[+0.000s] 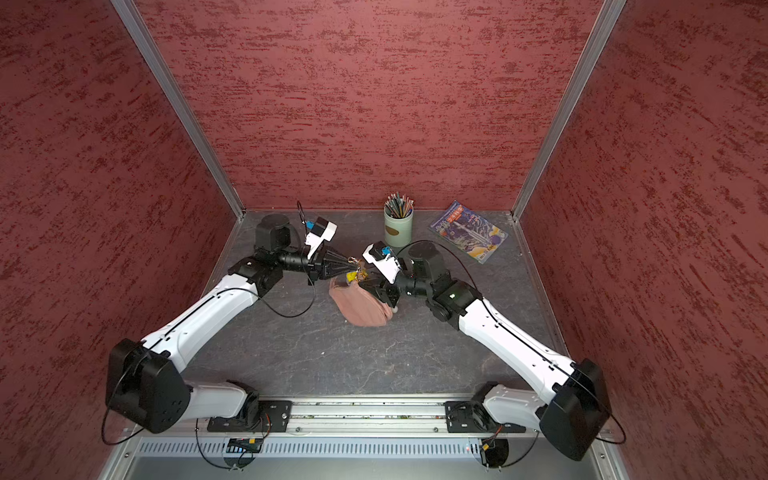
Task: Remove the decoration from the bag
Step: Remove the decoration item from the bag.
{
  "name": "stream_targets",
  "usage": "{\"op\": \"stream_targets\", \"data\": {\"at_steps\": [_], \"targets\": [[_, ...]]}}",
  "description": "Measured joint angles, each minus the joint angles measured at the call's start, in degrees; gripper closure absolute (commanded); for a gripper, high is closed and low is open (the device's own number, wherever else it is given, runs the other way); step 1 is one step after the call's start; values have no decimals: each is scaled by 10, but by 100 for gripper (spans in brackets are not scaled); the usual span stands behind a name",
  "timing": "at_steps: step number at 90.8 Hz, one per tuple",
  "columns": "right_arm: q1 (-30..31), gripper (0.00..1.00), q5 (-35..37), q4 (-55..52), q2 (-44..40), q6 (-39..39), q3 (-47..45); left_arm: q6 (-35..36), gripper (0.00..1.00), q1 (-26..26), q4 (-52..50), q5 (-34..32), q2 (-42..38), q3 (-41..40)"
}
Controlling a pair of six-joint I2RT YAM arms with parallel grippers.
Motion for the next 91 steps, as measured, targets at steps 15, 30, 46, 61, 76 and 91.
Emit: {"op": "stream_targets", "data": {"at_steps": [15,30,46,61,76,91], "targets": [[0,68,4,-2,2,0,0,0,100,1,0,-9,0,0],[0,73,8,-2,2,2,0,0,100,3,0,-14,0,0],[0,77,16,-2,2,7,0,0,100,3,0,-22,0,0],[0,78,24,-2,2,21,0,-6,100,3,7,-30,-3,-4],[1,67,33,0,3,33,1,-18,100,3,18,-34,-9,-13],[9,64,42,2,9,33,1,-26,100,3,25,-34,-9,-16]]}}
